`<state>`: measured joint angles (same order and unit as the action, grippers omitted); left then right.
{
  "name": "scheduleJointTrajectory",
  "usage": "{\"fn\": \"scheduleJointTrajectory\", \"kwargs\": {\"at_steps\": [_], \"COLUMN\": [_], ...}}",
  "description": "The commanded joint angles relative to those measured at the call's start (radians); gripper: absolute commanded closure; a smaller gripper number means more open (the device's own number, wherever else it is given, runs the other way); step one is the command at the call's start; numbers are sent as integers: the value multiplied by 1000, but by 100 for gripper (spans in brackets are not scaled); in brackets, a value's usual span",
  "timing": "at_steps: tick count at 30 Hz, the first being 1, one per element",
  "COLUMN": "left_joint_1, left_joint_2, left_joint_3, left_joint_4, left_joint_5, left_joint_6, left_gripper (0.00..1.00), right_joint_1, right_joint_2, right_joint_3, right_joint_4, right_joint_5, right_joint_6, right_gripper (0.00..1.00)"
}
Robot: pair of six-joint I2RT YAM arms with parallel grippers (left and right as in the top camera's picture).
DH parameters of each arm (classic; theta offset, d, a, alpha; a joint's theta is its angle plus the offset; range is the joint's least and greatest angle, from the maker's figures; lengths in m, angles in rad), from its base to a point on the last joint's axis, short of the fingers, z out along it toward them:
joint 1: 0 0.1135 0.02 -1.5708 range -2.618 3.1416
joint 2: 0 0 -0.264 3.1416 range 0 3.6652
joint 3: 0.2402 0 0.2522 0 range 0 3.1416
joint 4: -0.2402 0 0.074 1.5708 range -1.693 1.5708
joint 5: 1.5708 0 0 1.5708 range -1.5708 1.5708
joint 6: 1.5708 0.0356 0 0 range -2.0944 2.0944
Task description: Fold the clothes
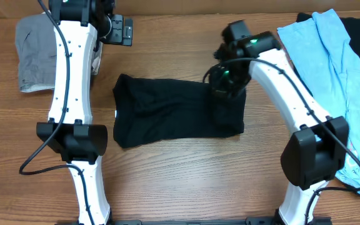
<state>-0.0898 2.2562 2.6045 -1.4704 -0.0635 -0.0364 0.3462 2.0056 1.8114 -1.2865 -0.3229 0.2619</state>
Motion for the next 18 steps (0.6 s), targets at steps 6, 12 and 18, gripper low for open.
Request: {"fn": "scheduleJointTrajectory", "kwargs": {"at_steps": [6,12,18], "left_joint_1": [4,21,34], "left_joint_2": [13,13,13], "left_joint_3": [1,1,-20], "left_joint_4": [-11,-68,-178], "left_joint_5": [13,84,243], "left_joint_6": [-24,-20,95], "left_gripper": [0,0,0], "right_joint_1": [88,82,-41], "right_joint_2": [78,46,-40], "right_joint_3": [23,24,98], "right_joint_4": [79,59,-37], "right_joint_5": [-40,-116,-39], "right_joint_6": [5,-34,-34], "right_gripper": [55,55,43]}}
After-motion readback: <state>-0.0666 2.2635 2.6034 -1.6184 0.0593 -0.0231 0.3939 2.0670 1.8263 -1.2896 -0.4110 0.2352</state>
